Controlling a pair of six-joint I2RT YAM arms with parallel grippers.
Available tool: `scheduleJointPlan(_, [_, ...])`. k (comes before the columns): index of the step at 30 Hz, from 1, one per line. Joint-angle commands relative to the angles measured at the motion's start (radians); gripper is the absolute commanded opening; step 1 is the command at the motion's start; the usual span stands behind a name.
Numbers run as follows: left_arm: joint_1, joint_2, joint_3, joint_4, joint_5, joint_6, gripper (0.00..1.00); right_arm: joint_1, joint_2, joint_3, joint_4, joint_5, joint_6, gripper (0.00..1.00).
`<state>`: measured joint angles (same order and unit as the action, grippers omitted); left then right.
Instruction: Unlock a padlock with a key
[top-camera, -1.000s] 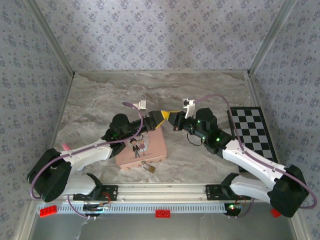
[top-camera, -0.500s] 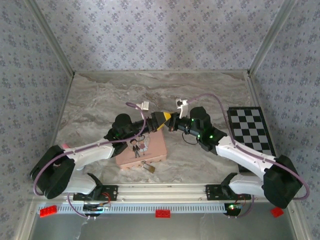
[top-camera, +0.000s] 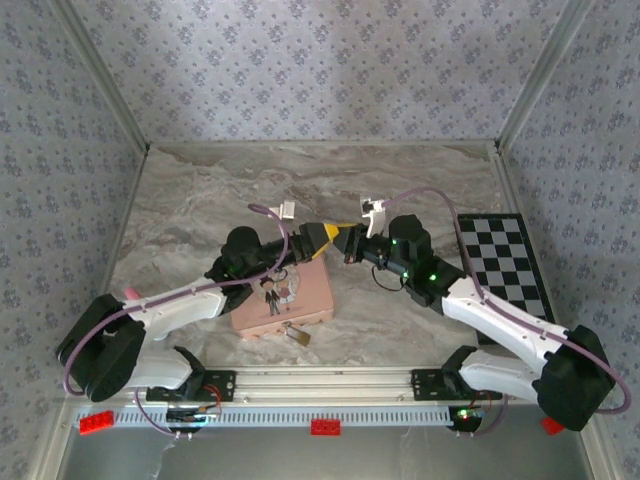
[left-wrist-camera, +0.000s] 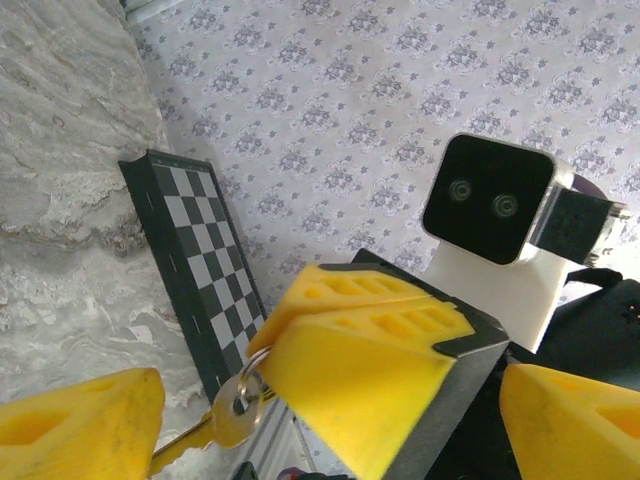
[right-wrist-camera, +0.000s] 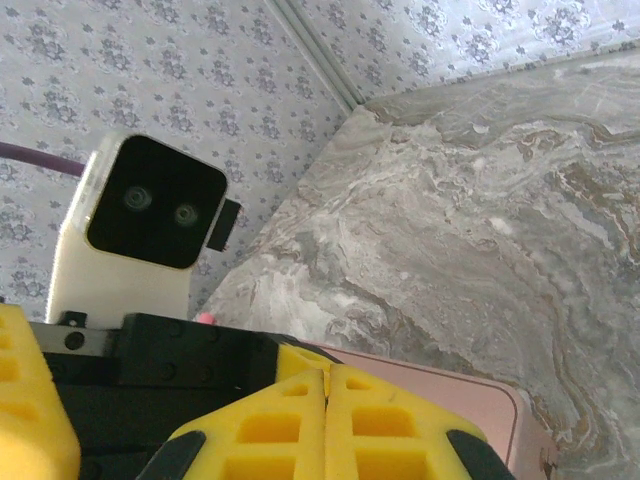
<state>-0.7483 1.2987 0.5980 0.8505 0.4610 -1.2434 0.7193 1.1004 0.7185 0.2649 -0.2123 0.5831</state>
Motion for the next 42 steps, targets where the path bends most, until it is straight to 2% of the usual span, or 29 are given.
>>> scheduleJointPlan(1, [0.003, -0.003, 0.039, 0.045, 0.021, 0.004, 0.84, -0.005, 0.000, -0.014, -0.010, 0.022, -0.006, 0.00])
scheduleJointPlan(6, [0.003, -0.007, 0.037, 0.035, 0.023, 0.008, 0.80, -0.011, 0.002, -0.015, -0.012, 0.018, -0.004, 0.00])
scheduleJointPlan(10, [0.004, -0.009, 0.041, -0.015, 0.029, 0.051, 0.85, -0.014, 0.003, 0.004, -0.009, -0.010, 0.020, 0.00])
scheduleJointPlan(13, [0.010, -0.022, 0.052, -0.125, 0.040, 0.147, 0.87, -0.015, 0.006, 0.035, -0.027, -0.029, 0.038, 0.00])
scheduleJointPlan(19, [0.024, -0.037, 0.062, -0.241, 0.111, 0.355, 0.87, -0.017, 0.049, 0.107, -0.138, -0.045, 0.102, 0.00])
scheduleJointPlan(21, [0.024, -0.056, 0.064, -0.307, 0.098, 0.451, 0.85, -0.015, 0.061, 0.122, -0.168, -0.044, 0.114, 0.00])
scheduleJointPlan(24, [0.019, -0.101, 0.052, -0.399, 0.011, 0.618, 0.80, -0.010, 0.065, 0.139, -0.206, -0.030, 0.122, 0.00])
scheduleJointPlan(28, [-0.018, -0.123, -0.006, -0.351, -0.035, 0.860, 0.73, 0.002, 0.065, 0.152, -0.220, -0.029, 0.134, 0.00])
scheduleJointPlan(32, [-0.029, -0.141, -0.043, -0.341, -0.092, 1.041, 0.69, 0.020, 0.064, 0.181, -0.250, -0.031, 0.138, 0.00])
scheduleJointPlan(35, [-0.029, -0.159, -0.091, -0.271, -0.120, 1.169, 0.67, 0.039, 0.060, 0.204, -0.285, -0.017, 0.127, 0.00])
scheduleJointPlan(36, [-0.029, -0.161, -0.104, -0.246, -0.132, 1.210, 0.63, 0.046, 0.059, 0.208, -0.293, -0.014, 0.122, 0.00])
scheduleJointPlan(38, [-0.029, -0.159, -0.111, -0.230, -0.185, 1.259, 0.61, 0.055, 0.059, 0.215, -0.303, -0.011, 0.119, 0.00])
scheduleJointPlan(42, [-0.029, -0.147, -0.109, -0.199, -0.206, 1.286, 0.60, 0.070, 0.059, 0.216, -0.304, -0.009, 0.121, 0.00])
